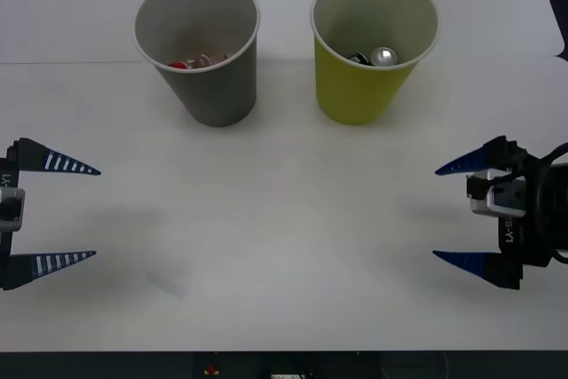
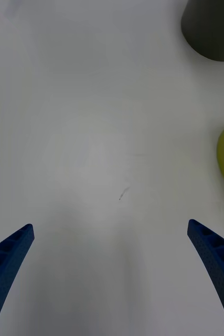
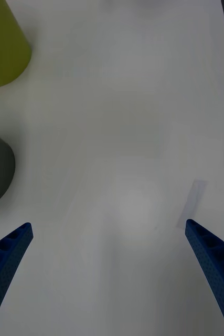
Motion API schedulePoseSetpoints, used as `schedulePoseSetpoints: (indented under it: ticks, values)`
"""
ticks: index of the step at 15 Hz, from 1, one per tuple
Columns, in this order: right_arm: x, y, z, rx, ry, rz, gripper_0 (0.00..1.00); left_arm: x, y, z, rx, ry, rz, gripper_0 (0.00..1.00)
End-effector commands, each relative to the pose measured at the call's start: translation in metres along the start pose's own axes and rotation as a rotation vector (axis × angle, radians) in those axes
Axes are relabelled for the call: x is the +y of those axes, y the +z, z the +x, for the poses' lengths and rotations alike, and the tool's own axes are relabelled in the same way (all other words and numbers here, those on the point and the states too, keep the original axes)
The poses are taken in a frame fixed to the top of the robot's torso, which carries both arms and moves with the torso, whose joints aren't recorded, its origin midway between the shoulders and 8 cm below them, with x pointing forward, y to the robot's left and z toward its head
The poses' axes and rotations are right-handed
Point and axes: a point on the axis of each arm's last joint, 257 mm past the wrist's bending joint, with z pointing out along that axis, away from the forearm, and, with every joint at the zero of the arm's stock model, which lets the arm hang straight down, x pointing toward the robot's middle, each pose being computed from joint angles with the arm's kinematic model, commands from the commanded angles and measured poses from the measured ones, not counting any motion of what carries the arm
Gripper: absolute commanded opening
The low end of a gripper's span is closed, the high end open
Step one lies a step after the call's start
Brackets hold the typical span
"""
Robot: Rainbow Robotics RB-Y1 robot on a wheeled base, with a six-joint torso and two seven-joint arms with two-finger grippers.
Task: Put the can into the green bin and the plastic bottle into the gray bin
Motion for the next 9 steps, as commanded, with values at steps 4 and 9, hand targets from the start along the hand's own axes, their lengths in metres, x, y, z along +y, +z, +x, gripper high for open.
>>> schedulePoseSetpoints:
  ticks: [4, 9]
  values:
    - [0.0062, -0.0041, 0.0042, 0.019, -0.002, -0.030, 1.00, 0.0000, 0.0000, 0.0000, 0.000, 0.000, 0.000, 1.00]
    - [0.0085, -0.0060, 0.0041, 0.021, -0.006, -0.044, 1.00, 0.0000, 0.0000, 0.0000, 0.000, 0.000, 0.000, 1.00]
